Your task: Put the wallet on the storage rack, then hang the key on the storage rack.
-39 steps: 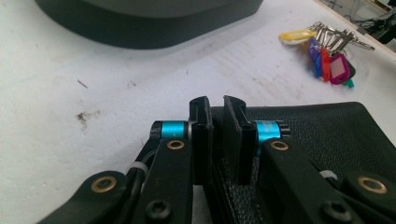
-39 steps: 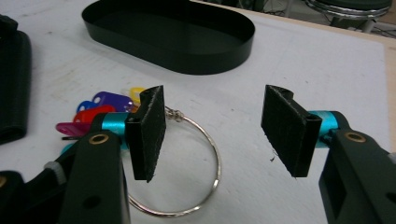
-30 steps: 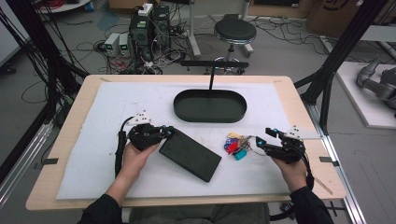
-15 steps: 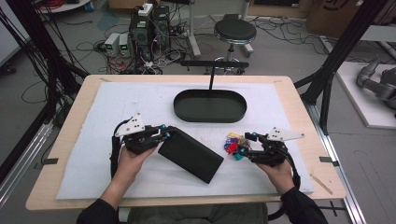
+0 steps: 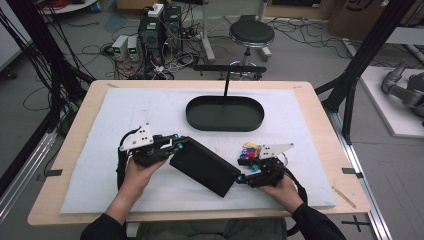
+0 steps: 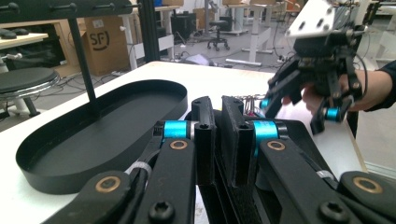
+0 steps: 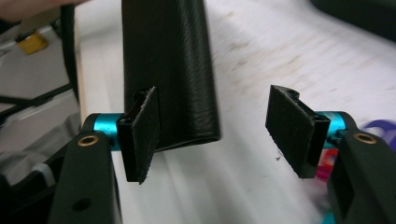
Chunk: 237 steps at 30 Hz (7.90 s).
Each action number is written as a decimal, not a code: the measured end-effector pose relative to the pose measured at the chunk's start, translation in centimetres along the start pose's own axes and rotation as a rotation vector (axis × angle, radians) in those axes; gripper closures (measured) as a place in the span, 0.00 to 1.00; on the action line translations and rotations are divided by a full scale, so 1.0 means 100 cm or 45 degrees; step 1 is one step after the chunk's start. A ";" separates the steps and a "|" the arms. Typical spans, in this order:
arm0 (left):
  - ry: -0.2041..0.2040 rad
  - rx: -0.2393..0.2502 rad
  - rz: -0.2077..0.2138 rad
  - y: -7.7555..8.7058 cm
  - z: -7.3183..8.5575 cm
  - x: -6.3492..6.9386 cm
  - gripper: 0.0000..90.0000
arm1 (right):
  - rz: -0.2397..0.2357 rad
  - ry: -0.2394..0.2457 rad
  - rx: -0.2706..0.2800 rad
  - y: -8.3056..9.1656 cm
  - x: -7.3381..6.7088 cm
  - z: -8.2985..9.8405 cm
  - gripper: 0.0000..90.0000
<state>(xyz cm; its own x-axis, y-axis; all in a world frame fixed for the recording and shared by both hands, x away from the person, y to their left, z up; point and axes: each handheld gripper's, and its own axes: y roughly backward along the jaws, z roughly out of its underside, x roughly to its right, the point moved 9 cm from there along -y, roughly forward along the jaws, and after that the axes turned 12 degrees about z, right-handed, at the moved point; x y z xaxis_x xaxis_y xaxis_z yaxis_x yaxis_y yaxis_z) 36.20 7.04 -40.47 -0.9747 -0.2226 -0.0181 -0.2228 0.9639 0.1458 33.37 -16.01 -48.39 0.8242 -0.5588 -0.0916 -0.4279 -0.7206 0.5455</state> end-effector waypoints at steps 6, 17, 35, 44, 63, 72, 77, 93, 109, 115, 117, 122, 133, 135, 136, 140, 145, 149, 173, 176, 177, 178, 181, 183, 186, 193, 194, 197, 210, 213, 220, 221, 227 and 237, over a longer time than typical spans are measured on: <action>0.003 0.010 0.005 0.000 0.000 0.001 0.93 | -0.081 0.009 -0.064 -0.008 -0.008 0.006 0.60; 0.039 -0.023 -0.015 0.005 0.006 -0.005 0.89 | -0.181 0.020 0.019 0.008 -0.012 -0.003 0.86; 0.260 -0.127 0.186 -0.004 0.021 -0.002 0.33 | -0.192 0.131 0.099 0.031 -0.012 -0.017 0.88; 0.189 -0.206 0.430 -0.019 0.025 0.025 0.53 | -0.253 0.203 0.102 0.039 -0.016 -0.020 0.88; 0.021 -0.100 0.419 -0.027 0.004 0.034 0.82 | -0.121 0.156 0.265 0.054 0.003 -0.034 0.78; -0.008 -0.058 0.250 -0.028 -0.007 0.013 0.82 | 0.175 0.035 0.408 0.075 0.041 -0.040 0.53; -0.004 -0.031 0.162 -0.028 -0.012 0.001 0.82 | 0.368 -0.047 0.405 0.085 0.068 -0.034 0.46; -0.028 0.010 -0.052 -0.056 -0.028 -0.047 0.82 | 0.657 -0.180 0.398 0.106 0.109 -0.018 0.45; -0.038 0.015 -0.144 -0.083 -0.029 -0.086 0.82 | 0.668 -0.189 0.405 0.107 0.112 -0.017 0.45; -0.007 -0.016 -0.156 -0.096 -0.021 -0.101 0.82 | 0.668 -0.190 0.406 0.108 0.113 -0.017 0.45; -0.007 -0.025 -0.159 -0.101 -0.019 -0.106 0.82 | 0.669 -0.193 0.406 0.108 0.113 -0.017 0.45; 0.001 0.002 -0.194 -0.115 -0.015 -0.120 0.82 | 0.668 -0.188 0.408 0.108 0.114 -0.017 0.45; 0.099 0.015 -0.237 -0.134 0.010 -0.140 0.82 | 0.667 -0.191 0.413 0.109 0.115 -0.016 0.45; 0.099 0.012 -0.245 -0.135 0.013 -0.142 0.82 | 0.667 -0.191 0.413 0.109 0.115 -0.016 0.45; 0.098 0.006 -0.249 -0.136 0.015 -0.143 0.82 | 0.667 -0.191 0.413 0.109 0.115 -0.016 0.45; 0.103 -0.007 -0.257 -0.137 0.021 -0.146 0.82 | 0.665 -0.187 0.412 0.108 0.114 -0.016 0.45; 0.113 -0.015 -0.251 -0.138 0.026 -0.147 0.81 | 0.665 -0.180 0.406 0.107 0.113 -0.015 0.45; 0.127 -0.022 -0.242 -0.137 0.028 -0.147 0.80 | 0.663 -0.180 0.406 0.107 0.113 -0.015 0.45; 0.184 -0.202 -0.356 -0.123 0.033 -0.144 0.28 | 0.659 -0.172 0.391 0.104 0.112 -0.014 0.45; 0.182 -0.211 -0.364 -0.118 0.029 -0.139 0.27 | 0.662 -0.175 0.381 0.103 0.112 -0.013 0.45; 0.182 -0.209 -0.360 -0.116 0.028 -0.137 0.27 | 0.660 -0.168 0.382 0.103 0.112 -0.013 0.45; 0.183 -0.209 -0.360 -0.114 0.026 -0.135 0.27 | 0.662 -0.168 0.382 0.103 0.112 -0.013 0.45; 0.170 -0.206 -0.358 -0.108 0.020 -0.127 0.27 | 0.664 -0.174 0.381 0.103 0.112 -0.013 0.45; 0.155 -0.228 -0.360 -0.103 0.017 -0.122 0.27 | 0.667 -0.169 0.383 0.103 0.113 -0.013 0.45; 0.135 -0.226 -0.364 -0.095 0.013 -0.114 0.27 | 0.669 -0.172 0.375 0.103 0.113 -0.013 0.45; 0.122 -0.189 -0.395 -0.067 0.007 -0.100 0.27 | 0.680 -0.164 0.373 0.103 0.113 -0.012 0.45; 0.117 -0.187 -0.397 -0.062 0.007 -0.097 0.27 | 0.679 -0.170 0.373 0.103 0.113 -0.012 0.45; 0.102 -0.179 -0.405 -0.048 0.005 -0.086 0.27 | 0.682 -0.176 0.374 0.104 0.115 -0.011 0.44; 0.137 -0.121 -0.446 0.012 0.006 -0.036 0.25 | 0.712 -0.201 0.363 0.111 0.117 -0.004 0.44; 0.165 -0.105 -0.482 0.025 0.012 -0.028 0.25 | 0.719 -0.205 0.363 0.113 0.119 -0.002 0.43; 0.172 -0.120 -0.559 0.050 0.029 -0.017 0.30 | 0.739 -0.223 0.368 0.121 0.122 0.003 0.42; 0.167 -0.118 -0.567 0.053 0.032 -0.016 0.30 | 0.748 -0.228 0.367 0.122 0.123 0.005 0.42; 0.126 -0.135 -0.617 0.062 0.039 -0.021 0.30 | 0.788 -0.262 0.345 0.131 0.132 0.014 0.37; -0.004 -0.124 -0.638 0.056 0.040 -0.021 0.30 | 0.823 -0.314 0.243 0.132 0.140 0.032 0.37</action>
<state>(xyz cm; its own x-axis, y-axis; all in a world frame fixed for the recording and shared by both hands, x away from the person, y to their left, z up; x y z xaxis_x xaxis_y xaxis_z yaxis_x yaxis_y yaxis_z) 36.92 13.49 -43.59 -0.7486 -0.6534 -0.1127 -0.6607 0.7206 0.2102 38.07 -34.63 -45.12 0.2856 -0.9583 0.0030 -0.8783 -0.2605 0.4010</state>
